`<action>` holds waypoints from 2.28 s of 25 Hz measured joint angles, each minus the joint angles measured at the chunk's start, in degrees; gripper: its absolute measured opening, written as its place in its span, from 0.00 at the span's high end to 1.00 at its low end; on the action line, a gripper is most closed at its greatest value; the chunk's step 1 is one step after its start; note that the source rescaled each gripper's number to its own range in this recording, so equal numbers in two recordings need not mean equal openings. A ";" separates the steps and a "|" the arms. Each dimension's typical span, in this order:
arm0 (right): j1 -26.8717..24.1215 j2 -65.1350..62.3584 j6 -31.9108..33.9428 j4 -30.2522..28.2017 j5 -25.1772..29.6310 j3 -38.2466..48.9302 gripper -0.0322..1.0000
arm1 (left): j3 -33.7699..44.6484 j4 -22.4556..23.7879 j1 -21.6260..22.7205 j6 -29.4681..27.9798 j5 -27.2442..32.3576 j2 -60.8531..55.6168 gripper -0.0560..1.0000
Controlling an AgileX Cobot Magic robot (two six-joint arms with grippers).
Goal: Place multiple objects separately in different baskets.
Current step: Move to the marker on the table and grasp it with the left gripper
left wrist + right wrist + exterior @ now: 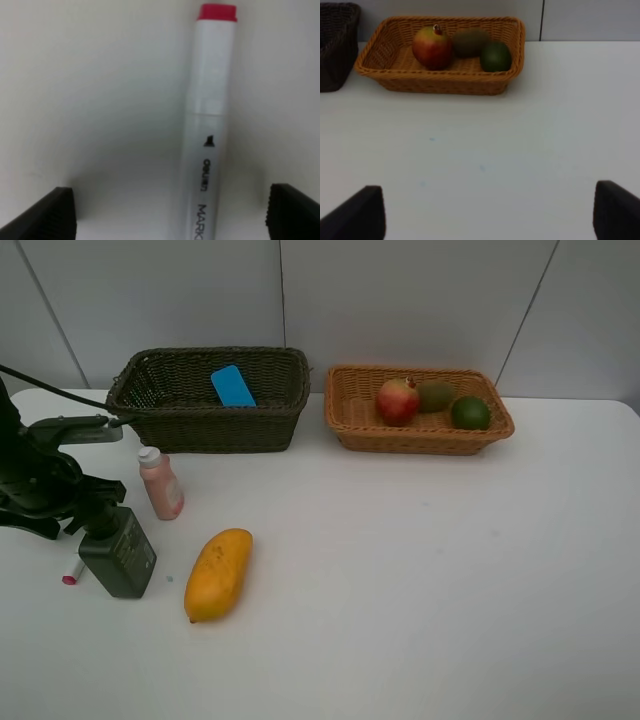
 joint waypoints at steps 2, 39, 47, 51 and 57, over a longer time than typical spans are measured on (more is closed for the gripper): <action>0.00 0.00 0.00 0.00 0.00 0.00 0.00 | -0.18 0.32 0.00 -0.06 0.28 0.87 0.00; 0.00 0.00 0.00 0.00 0.00 0.00 0.00 | -0.70 -2.64 0.00 -0.10 2.65 1.49 0.94; 0.00 0.00 0.00 0.00 0.00 0.00 0.00 | -0.81 -2.86 0.00 -0.10 3.50 1.49 0.94; 0.00 0.00 0.00 0.00 0.00 0.00 0.00 | -0.88 -2.86 0.00 -0.10 6.42 0.81 0.94; 0.00 0.00 0.00 0.00 0.00 0.00 0.00 | -4.09 -2.86 0.00 -0.19 12.99 -3.55 0.94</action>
